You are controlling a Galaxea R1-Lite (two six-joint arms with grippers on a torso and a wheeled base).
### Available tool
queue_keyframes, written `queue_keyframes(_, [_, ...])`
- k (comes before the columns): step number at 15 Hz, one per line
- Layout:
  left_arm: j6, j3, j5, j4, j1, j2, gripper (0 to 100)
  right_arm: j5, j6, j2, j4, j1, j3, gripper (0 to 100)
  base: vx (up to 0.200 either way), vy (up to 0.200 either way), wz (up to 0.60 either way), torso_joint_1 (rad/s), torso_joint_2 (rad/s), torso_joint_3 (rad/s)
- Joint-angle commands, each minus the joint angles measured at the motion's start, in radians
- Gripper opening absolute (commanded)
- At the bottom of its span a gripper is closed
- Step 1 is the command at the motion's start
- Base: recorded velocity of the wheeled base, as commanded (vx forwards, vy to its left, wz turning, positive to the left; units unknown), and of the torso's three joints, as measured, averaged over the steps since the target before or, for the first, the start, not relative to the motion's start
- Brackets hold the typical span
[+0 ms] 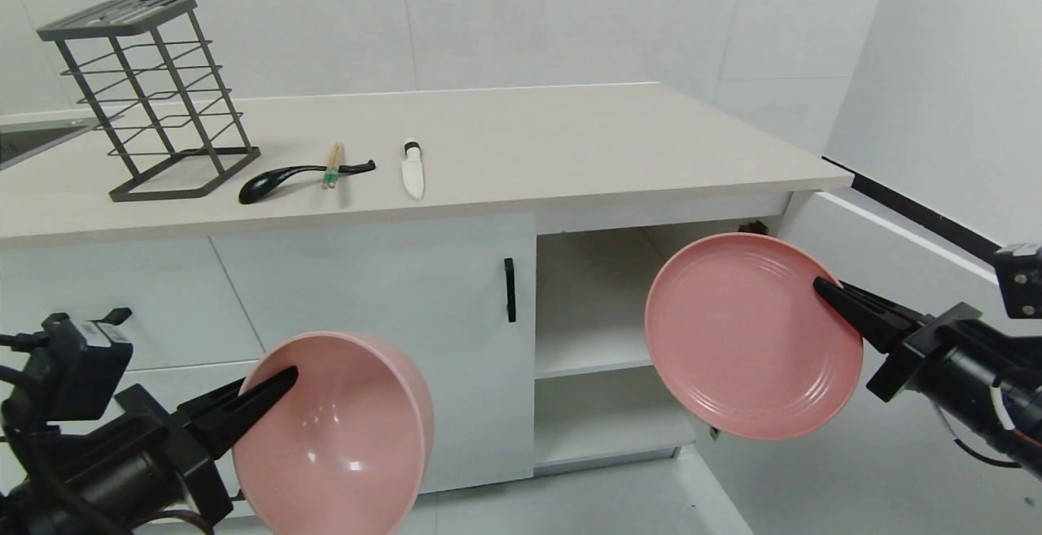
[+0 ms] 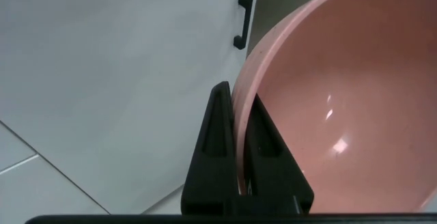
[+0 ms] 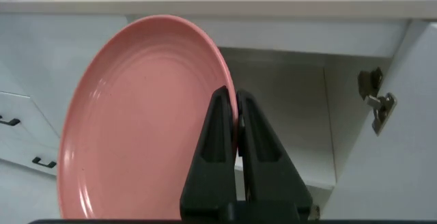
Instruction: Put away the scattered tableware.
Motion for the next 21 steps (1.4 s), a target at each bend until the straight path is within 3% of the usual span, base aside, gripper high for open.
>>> queue_keyframes(1, [-0.001, 0.0, 0.0, 0.001, 0.0, 0.002, 0, 0.0, 0.001, 0.002, -0.001, 0.0, -0.001, 0, 0.0, 0.0, 0.0, -0.266, 0.34, 0.129])
queue_keyframes(5, [-0.001, 0.0, 0.0, 0.009, 0.0, 0.002, 0, 0.0, 0.001, 0.001, -0.001, 0.0, -0.001, 0, 0.0, 0.0, 0.0, -0.222, 0.31, 0.128])
queue_keyframes(10, [0.001, 0.0, -0.003, 0.027, 0.0, 0.007, 0, 0.0, 0.001, 0.002, -0.001, 0.0, 0.001, 0, 0.0, 0.0, 0.0, -0.03, 0.19, 0.062])
queue_keyframes(11, [0.015, 0.0, -0.005, 0.056, 0.0, 0.008, 0, 0.0, 0.001, 0.002, -0.001, 0.0, 0.001, 0, 0.2, 0.0, 0.0, -0.007, 0.04, 0.036])
queue_keyframes(14, [0.116, 0.0, -0.003, 0.136, 0.0, 0.008, 0, 0.0, 0.001, 0.01, -0.001, 0.002, 0.015, 0, 0.2, 0.0, 0.0, -0.009, 0.02, 0.046])
queue_keyframes(21, [0.127, 0.0, -0.003, 0.139, 0.0, 0.005, 0, 0.0, 0.001, 0.024, -0.001, 0.002, 0.029, 0, 0.0, 0.0, 0.0, 0.0, 0.0, 0.0])
